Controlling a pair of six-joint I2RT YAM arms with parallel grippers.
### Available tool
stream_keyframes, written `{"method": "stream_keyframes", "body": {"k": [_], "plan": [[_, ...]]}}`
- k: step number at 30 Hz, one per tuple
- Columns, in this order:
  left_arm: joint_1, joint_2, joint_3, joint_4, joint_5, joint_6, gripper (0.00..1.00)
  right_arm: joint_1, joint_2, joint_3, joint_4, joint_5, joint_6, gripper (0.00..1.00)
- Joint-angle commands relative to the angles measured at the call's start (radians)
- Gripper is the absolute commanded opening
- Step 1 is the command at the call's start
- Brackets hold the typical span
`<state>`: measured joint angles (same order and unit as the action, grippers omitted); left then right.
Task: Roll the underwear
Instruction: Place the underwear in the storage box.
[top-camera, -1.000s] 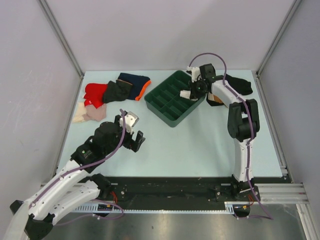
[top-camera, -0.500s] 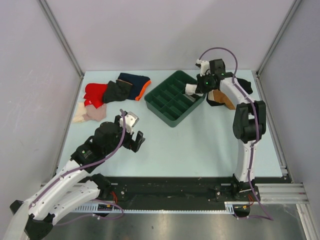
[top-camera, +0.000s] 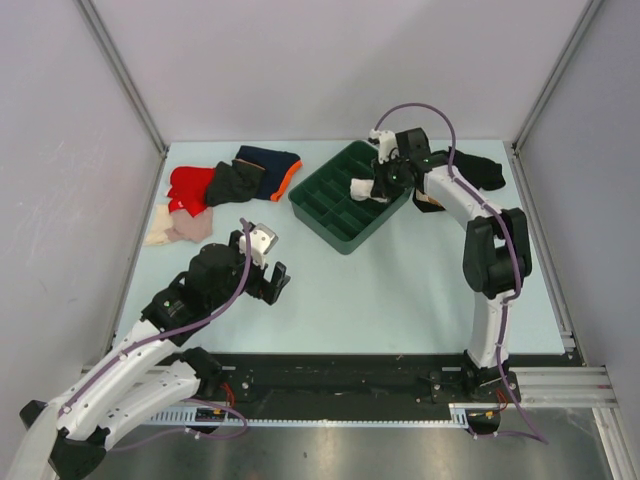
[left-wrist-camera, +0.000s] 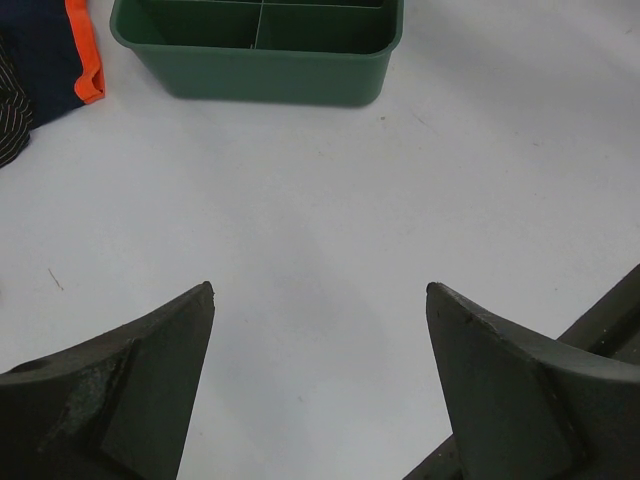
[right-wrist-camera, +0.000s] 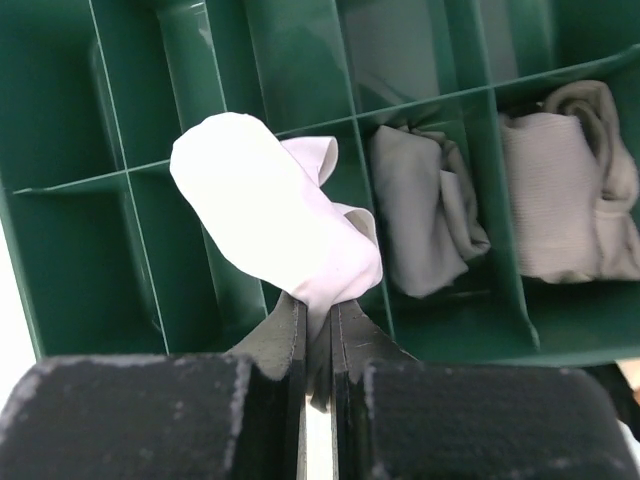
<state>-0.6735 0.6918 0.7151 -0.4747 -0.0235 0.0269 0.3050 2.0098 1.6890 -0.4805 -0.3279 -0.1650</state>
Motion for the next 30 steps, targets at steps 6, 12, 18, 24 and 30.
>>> {"method": "stream_keyframes", "body": {"k": [6,12,18,24,30], "plan": [[0.009,-0.009,-0.003,0.008,-0.006,0.011,0.9,0.06,0.055,-0.012,0.045,0.125,-0.03,0.0],[0.009,-0.006,-0.003,0.008,-0.004,0.013,0.91,0.046,0.026,0.009,0.054,0.11,-0.019,0.0],[0.009,0.002,0.0,0.007,-0.004,0.015,0.9,0.052,0.044,0.06,0.042,0.145,-0.034,0.0],[0.009,-0.002,-0.002,0.007,-0.004,0.013,0.9,0.074,0.102,0.051,0.028,0.187,-0.033,0.0],[0.008,0.002,0.0,0.008,-0.003,0.015,0.89,0.082,0.162,0.046,-0.003,0.194,-0.045,0.0]]}}
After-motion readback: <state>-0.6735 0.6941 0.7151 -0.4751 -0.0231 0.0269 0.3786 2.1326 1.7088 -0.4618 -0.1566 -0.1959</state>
